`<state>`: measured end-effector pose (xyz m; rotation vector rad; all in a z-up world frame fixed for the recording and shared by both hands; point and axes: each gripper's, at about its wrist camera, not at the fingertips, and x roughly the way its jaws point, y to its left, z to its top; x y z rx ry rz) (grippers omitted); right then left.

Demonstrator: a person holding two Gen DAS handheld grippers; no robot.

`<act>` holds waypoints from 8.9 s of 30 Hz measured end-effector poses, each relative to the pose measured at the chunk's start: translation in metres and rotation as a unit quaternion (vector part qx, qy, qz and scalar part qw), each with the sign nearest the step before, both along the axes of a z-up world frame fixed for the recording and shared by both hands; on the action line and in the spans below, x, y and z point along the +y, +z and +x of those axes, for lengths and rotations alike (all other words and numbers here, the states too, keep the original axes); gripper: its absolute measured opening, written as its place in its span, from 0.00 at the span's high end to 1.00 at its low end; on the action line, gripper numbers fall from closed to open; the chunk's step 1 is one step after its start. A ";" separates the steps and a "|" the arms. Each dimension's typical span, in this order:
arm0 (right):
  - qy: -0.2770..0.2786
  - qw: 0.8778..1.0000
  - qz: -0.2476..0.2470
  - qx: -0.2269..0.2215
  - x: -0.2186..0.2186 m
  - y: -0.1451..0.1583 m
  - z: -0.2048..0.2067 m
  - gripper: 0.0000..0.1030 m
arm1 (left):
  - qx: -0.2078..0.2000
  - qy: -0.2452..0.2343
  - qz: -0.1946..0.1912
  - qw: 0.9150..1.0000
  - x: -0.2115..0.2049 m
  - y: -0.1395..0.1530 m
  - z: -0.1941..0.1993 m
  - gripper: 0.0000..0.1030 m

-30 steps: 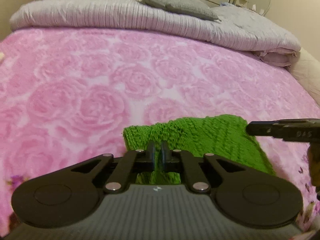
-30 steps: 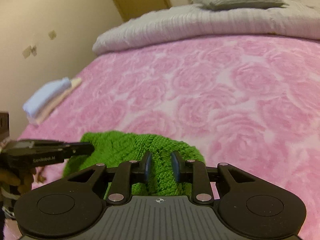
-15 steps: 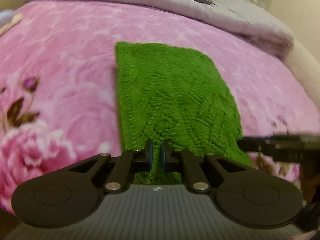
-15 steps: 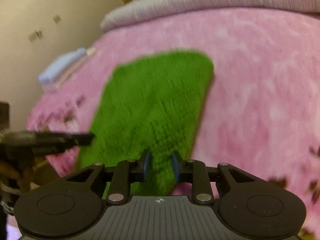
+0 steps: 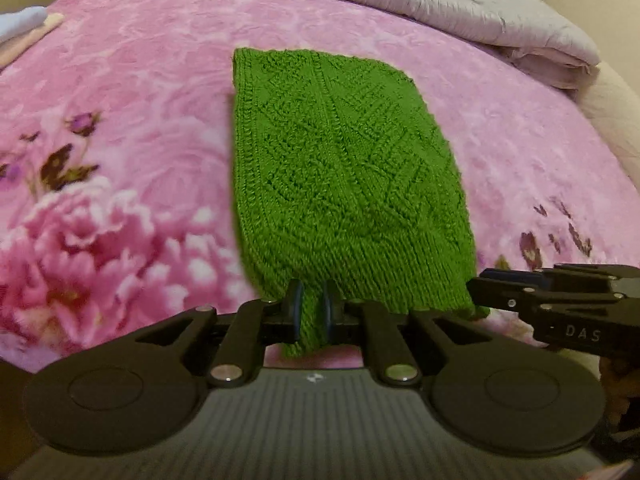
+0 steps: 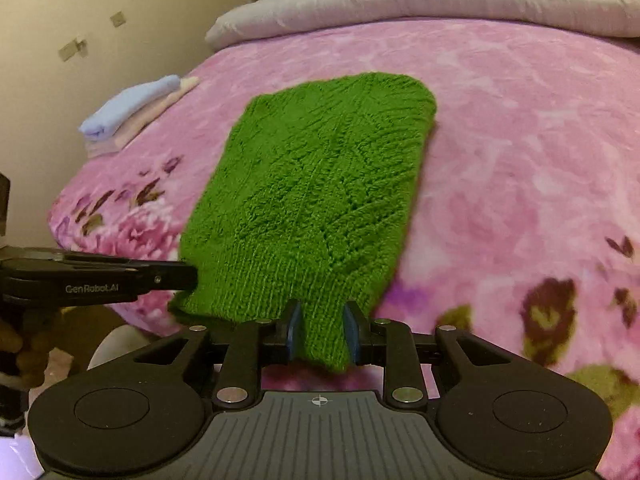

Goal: Fold clothes
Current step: 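Open both grippers and release the folded green strip, then grasp the end of the folded green strip with both grippers, then lift the sweater with both grippers and carry it toward the pale clothes stack, then lower the sweater onto the pale blue and cream stack with both grippers, then open both grippers and release the sweater on the stack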

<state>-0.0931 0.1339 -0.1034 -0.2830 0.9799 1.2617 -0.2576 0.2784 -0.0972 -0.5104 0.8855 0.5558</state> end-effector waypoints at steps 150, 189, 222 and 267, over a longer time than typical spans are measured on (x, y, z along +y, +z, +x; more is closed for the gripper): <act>-0.066 0.914 0.092 0.390 0.657 0.103 -0.170 0.66 | -0.197 0.104 -0.183 0.958 0.727 0.160 -0.270 0.87; 0.030 0.996 -0.046 0.077 0.733 0.095 -0.233 0.77 | -0.046 0.070 -0.059 0.995 0.711 0.118 -0.264 0.92; 0.176 0.980 -0.091 0.009 0.790 0.093 -0.273 0.77 | 0.010 0.067 -0.059 0.996 0.758 0.102 -0.258 0.98; 0.117 0.988 -0.094 0.024 0.672 0.136 -0.270 0.72 | 0.046 0.201 -0.054 0.977 0.617 0.157 -0.281 0.84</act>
